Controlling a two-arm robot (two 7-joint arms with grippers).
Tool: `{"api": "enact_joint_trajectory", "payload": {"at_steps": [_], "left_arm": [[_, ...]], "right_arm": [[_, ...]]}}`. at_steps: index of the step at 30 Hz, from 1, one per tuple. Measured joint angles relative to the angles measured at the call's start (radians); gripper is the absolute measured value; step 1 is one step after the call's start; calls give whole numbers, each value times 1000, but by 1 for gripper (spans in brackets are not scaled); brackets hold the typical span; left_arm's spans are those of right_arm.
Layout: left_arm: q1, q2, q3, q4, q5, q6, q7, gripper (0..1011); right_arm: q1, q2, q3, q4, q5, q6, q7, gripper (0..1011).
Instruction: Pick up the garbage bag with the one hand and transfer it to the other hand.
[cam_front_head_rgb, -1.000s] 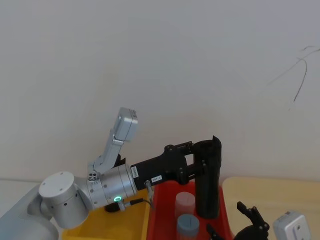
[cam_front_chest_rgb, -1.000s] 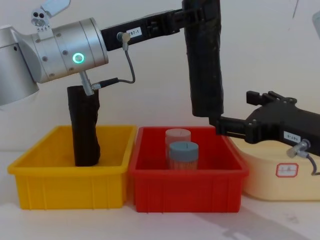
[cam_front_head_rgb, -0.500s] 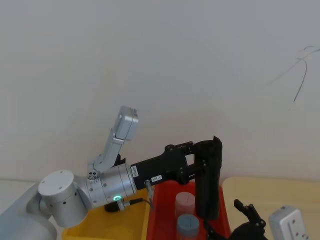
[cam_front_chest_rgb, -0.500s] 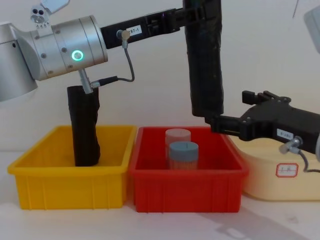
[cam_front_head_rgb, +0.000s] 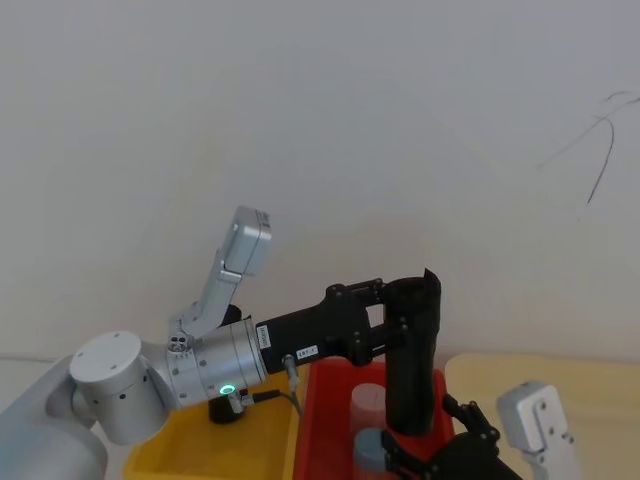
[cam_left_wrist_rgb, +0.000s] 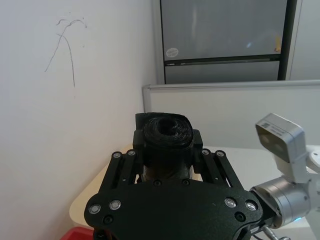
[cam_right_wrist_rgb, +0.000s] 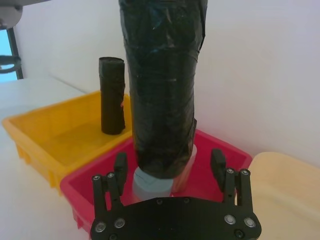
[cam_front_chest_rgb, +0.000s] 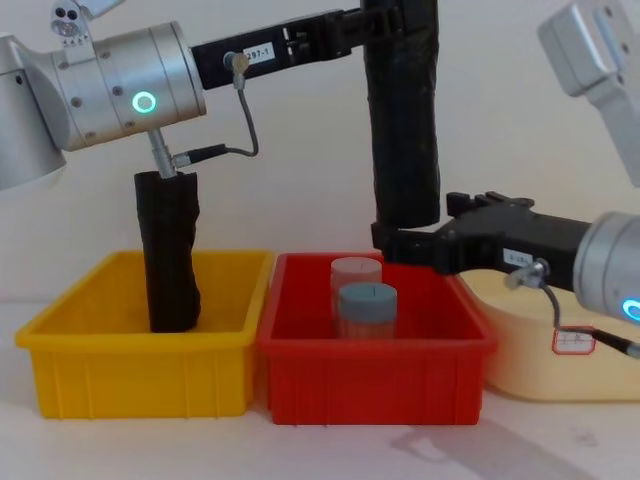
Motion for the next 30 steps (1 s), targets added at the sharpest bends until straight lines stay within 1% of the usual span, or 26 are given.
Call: {"api": "enact_joint_trajectory", "payload": {"at_steps": [5,10,23,27,30], "left_arm": [[-4,2,2,4,-2,-3,-8,504],[-8,4,4,8,-3,-6,-14,504],[-12,6,5,12,-5,-9,-22,504],[-13,7,6,12,-5,-9,-23,504],[-13,7,6,13,-5,-10,-24,504]], "right_arm": [[28,-18,-4,10,11,41,-1,1001],[53,-32,-4,21,18,67,-10,1001],[91,-44,2,24,32,98,-30,1000],[96,-43,3,24,38,102,-29,933],[98,-38,4,24,45,104,-21,845]]}}
